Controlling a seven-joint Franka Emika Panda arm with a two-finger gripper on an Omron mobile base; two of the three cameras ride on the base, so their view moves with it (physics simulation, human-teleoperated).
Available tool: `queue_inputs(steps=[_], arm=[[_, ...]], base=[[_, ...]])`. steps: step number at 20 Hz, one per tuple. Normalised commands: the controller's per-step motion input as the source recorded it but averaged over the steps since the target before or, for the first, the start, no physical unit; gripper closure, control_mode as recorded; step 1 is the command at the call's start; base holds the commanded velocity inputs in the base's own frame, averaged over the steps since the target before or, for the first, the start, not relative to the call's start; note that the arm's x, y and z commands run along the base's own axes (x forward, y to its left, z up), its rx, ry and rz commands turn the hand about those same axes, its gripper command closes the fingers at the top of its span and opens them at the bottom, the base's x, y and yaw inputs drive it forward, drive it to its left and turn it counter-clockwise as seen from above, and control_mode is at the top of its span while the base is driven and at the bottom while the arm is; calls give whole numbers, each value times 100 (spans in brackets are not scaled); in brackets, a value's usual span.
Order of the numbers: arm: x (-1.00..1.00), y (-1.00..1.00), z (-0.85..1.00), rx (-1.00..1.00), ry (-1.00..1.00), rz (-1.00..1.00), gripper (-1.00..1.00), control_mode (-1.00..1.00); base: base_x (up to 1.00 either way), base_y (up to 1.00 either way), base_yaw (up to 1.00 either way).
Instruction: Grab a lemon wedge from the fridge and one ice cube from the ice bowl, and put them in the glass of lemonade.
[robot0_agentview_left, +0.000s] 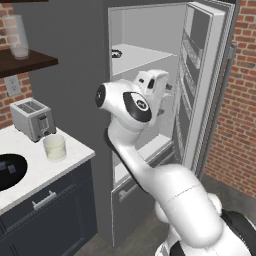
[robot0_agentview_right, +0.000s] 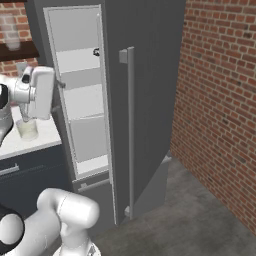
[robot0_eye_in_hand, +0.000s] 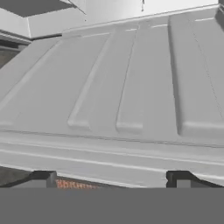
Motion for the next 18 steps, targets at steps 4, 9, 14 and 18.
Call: queue_inputs(steps=[4,9,14,18], arm=[[57,-4,-15,-25,36,-9,-100,-100],[37,-9,-26,-17,28,-13,-100,-100],[21,-38,-29,-14,20,-19,-100,-100],[0,-80,-10,-6,10,-25,-100,-100]], base=[[0,0,0],[0,0,0],[0,0,0],[0,0,0]])
